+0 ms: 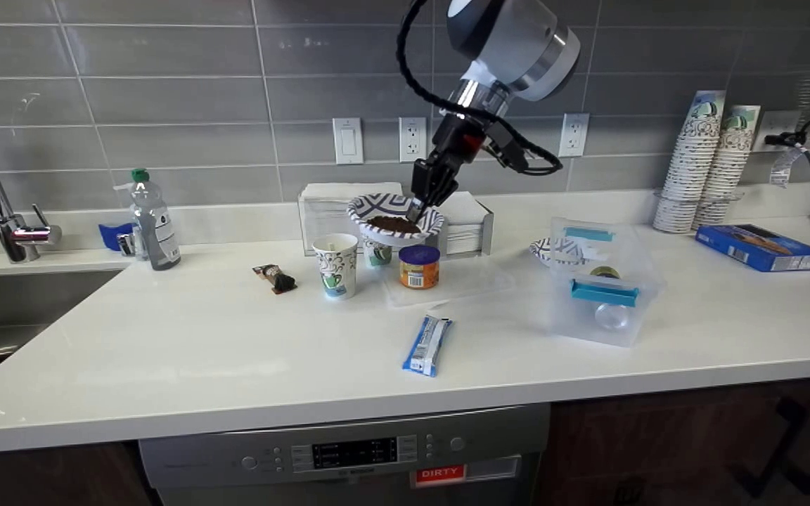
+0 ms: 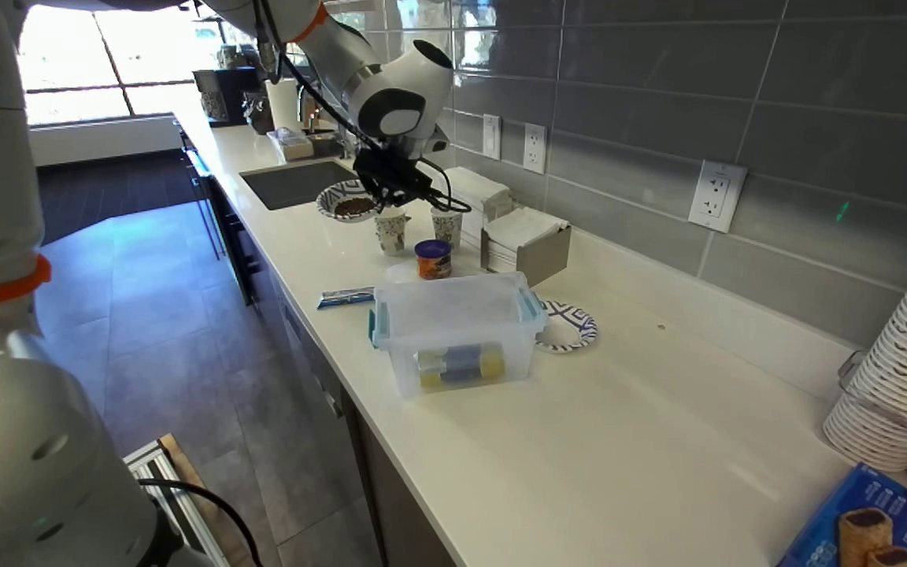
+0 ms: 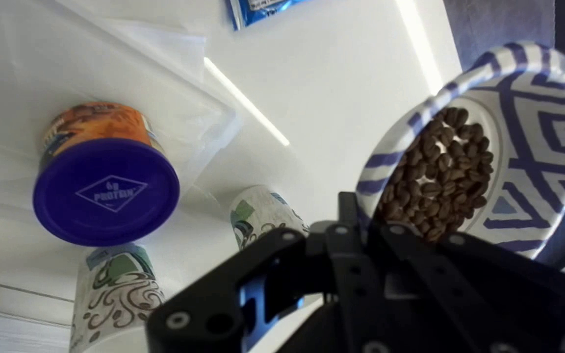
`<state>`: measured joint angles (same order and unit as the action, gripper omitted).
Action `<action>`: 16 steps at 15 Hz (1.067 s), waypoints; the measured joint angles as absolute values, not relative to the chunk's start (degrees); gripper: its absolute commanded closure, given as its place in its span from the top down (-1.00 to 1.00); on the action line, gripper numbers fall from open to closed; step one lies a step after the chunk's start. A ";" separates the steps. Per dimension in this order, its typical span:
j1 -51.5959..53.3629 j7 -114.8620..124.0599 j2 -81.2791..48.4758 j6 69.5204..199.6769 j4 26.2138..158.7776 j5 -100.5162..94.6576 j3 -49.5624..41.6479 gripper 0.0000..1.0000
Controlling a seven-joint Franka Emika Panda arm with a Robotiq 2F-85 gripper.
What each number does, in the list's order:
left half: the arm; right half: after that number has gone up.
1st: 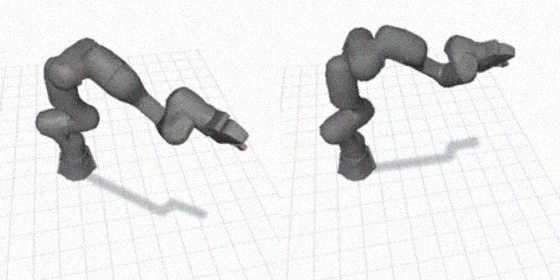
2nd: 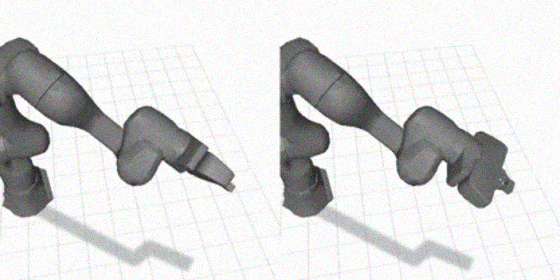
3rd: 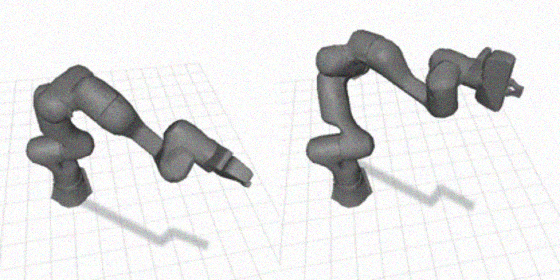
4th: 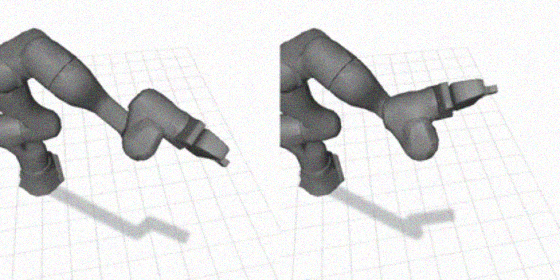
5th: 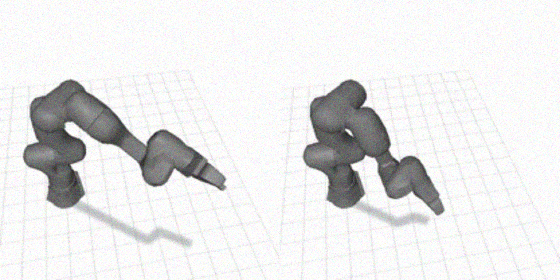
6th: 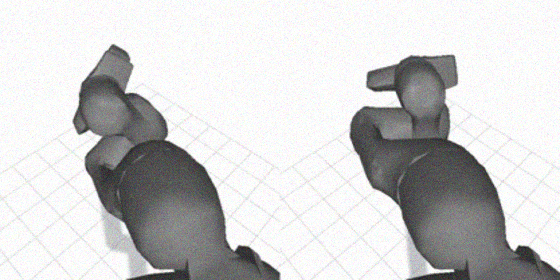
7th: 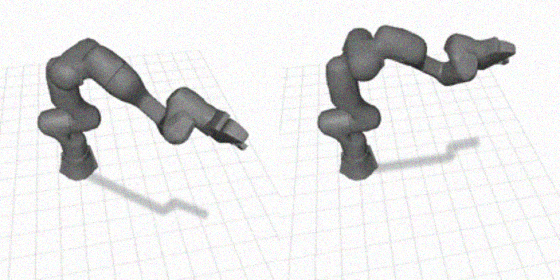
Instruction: Pour the contents in the plate into the cup
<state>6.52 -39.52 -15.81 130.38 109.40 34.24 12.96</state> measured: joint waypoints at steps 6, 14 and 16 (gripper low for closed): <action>6.84 -39.89 -22.16 131.92 101.26 34.24 15.66 -0.98; 8.06 -39.94 -31.72 141.14 89.89 33.16 18.24 -0.98; 8.93 -39.46 -34.38 144.57 86.97 31.34 18.65 -0.98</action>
<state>8.93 -39.46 -34.38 144.57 86.97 31.34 18.65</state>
